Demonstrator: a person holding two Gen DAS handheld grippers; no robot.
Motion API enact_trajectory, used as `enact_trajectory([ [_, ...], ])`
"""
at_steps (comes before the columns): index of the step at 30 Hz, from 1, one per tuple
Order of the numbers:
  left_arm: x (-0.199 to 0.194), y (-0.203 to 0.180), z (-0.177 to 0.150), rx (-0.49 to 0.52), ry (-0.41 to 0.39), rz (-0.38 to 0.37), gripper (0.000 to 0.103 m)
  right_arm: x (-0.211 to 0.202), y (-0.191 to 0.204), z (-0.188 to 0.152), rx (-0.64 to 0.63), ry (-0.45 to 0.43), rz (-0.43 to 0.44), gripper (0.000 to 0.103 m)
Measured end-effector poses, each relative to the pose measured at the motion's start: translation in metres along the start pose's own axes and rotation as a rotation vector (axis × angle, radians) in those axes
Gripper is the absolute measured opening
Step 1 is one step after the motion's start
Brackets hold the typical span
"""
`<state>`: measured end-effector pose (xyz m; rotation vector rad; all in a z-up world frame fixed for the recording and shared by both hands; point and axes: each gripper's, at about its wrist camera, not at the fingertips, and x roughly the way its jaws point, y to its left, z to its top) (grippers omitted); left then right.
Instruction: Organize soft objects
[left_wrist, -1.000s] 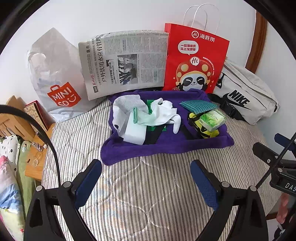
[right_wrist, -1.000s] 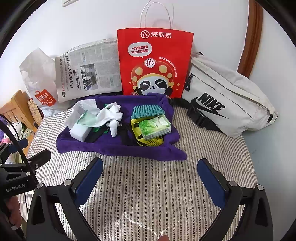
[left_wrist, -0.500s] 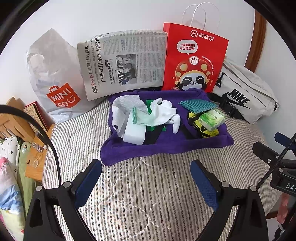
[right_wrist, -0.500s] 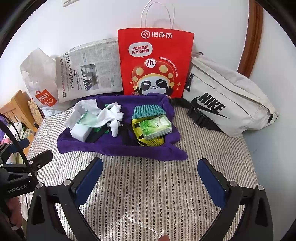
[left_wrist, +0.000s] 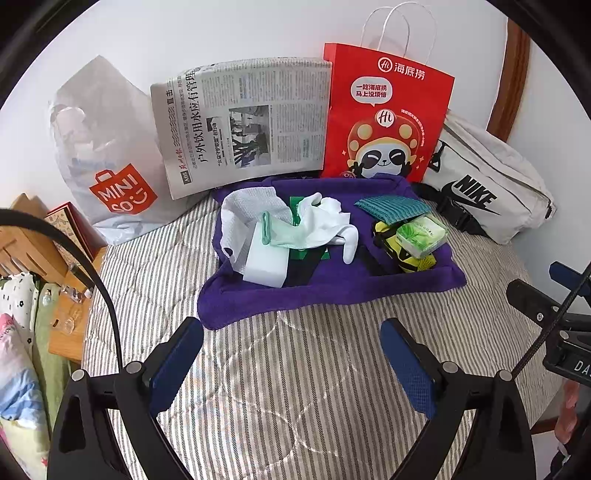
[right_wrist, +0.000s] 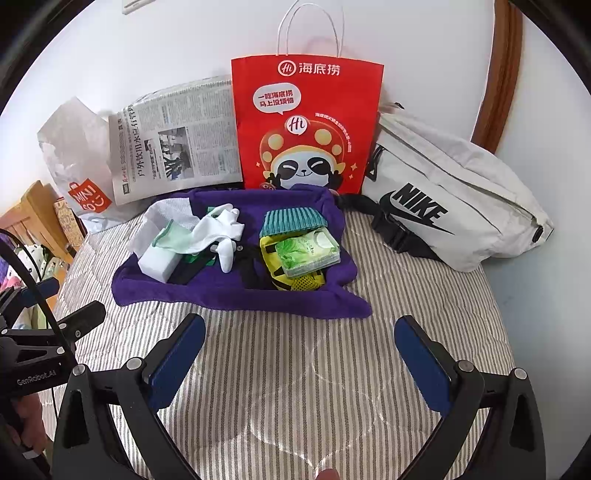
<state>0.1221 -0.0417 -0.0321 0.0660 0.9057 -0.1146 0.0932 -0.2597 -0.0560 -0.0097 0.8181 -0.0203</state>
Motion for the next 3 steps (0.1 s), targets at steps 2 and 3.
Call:
enact_trajectory([
  [2, 0.0006, 0.0004, 0.0005, -0.001, -0.005, -0.004, 0.097, -0.0006, 0.0006, -0.0002, -0.005, -0.004, 0.002, 0.101],
  [3, 0.0013, 0.0008, 0.0009, -0.005, -0.007, -0.005, 0.097, -0.0003, 0.0007, -0.0006, -0.004, -0.003, 0.002, 0.101],
])
